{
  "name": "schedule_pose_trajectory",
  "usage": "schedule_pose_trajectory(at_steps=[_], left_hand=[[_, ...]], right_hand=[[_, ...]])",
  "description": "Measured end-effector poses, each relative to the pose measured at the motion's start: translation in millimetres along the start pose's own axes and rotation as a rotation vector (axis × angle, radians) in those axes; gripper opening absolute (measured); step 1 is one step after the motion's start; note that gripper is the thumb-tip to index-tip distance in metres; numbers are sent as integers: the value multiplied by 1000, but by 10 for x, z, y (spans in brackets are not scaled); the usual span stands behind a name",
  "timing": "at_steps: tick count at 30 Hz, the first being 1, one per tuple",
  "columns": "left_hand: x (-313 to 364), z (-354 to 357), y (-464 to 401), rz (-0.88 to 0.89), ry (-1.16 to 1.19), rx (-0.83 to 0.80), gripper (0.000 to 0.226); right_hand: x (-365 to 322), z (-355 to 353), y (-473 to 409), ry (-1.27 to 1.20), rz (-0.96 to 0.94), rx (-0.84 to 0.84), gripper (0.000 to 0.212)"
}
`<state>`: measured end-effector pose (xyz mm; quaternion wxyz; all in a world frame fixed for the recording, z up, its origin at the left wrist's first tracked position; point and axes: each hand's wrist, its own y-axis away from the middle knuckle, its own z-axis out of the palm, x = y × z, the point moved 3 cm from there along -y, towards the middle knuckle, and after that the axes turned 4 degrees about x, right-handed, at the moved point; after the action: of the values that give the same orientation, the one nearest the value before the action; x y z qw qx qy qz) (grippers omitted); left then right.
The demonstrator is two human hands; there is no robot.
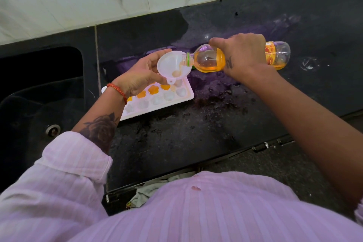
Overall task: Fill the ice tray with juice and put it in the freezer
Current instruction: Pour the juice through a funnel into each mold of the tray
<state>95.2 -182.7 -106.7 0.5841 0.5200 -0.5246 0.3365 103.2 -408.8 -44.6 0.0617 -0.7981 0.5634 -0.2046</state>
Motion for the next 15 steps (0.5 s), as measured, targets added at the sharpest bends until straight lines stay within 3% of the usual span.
schedule_pose_trajectory(at_steps=[15], left_hand=[[1,16,-4,5,1,-15,80]], right_hand=[[6,-24,21,-2,0,-11,36]])
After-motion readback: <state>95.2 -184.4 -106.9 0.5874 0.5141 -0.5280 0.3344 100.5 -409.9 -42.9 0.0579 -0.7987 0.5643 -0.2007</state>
